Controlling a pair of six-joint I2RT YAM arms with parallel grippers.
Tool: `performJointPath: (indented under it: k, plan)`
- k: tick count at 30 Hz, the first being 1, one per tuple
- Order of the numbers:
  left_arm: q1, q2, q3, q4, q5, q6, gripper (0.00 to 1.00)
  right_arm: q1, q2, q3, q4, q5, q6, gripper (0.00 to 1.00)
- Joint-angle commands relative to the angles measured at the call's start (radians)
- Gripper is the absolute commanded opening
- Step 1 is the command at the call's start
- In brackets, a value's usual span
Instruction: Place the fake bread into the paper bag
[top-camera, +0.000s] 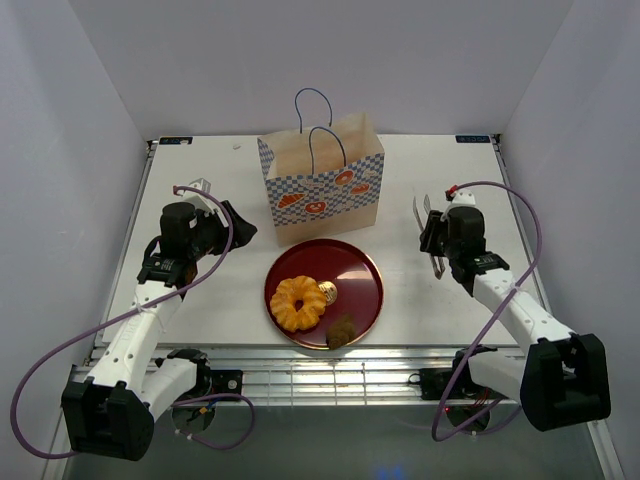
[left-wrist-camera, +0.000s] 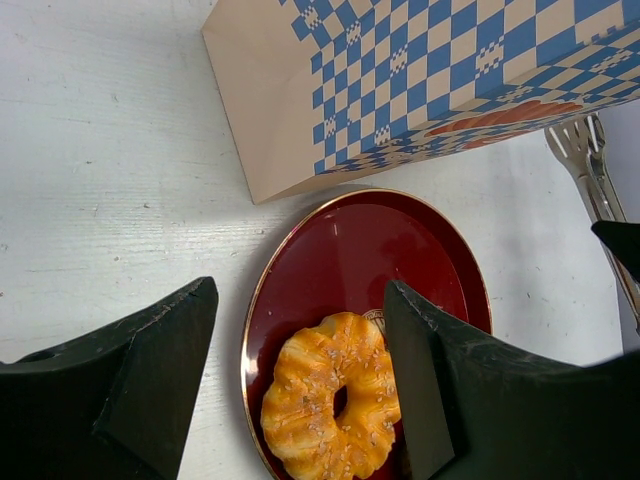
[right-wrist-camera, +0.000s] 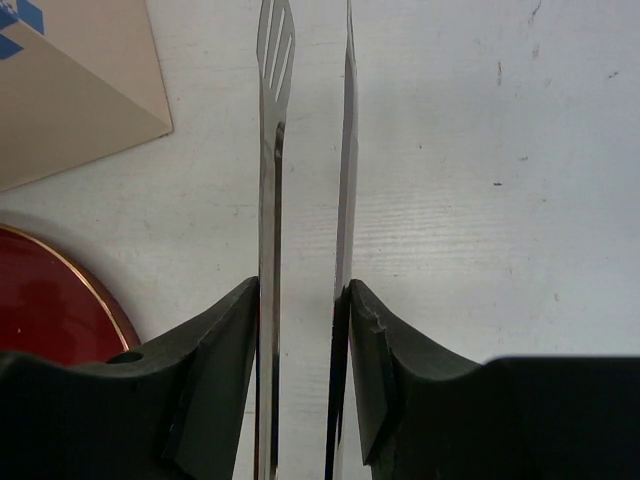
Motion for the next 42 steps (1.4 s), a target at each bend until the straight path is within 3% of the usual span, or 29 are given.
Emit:
performJointPath:
  k: [1,20,29,39,42]
  plan:
    - [-0.004,-0.026,0.03,0.003,0.015,0.013,0.78,-0.007,0.039,0.005,0.161,-0.021,0.011,0.46]
    - [-0.003,-0.026,0.03,0.004,0.02,0.013,0.78,-0.014,0.249,0.031,0.212,-0.081,0.012,0.53]
    - [-0.004,-0.023,0.028,0.003,0.015,0.013,0.78,-0.015,0.294,0.016,0.217,-0.093,0.001,0.63]
    - [-0.004,-0.019,0.03,0.003,0.014,0.013,0.78,-0.015,0.323,0.002,0.212,-0.113,-0.003,0.67]
    - [-0.004,-0.02,0.03,0.003,0.015,0.013,0.78,-0.015,0.324,0.004,0.207,-0.118,-0.003,0.72]
